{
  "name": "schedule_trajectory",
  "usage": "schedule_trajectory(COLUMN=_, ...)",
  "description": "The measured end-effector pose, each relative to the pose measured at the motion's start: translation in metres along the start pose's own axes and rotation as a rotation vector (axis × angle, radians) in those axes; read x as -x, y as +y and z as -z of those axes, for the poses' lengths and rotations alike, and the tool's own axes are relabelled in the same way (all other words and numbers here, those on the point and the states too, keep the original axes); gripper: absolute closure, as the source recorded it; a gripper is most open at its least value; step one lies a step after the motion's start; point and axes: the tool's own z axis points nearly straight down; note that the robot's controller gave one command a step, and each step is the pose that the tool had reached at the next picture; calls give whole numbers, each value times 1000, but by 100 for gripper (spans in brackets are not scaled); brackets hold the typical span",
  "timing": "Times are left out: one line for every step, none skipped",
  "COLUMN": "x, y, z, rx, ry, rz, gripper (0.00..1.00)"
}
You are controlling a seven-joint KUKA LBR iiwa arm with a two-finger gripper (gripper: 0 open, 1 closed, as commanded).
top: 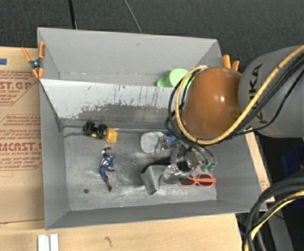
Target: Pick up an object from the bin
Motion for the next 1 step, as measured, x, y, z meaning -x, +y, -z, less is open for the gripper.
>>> schedule_trajectory(x=5, y=1, z=33, rx=-2, ry=-12, rz=1, gripper=100)
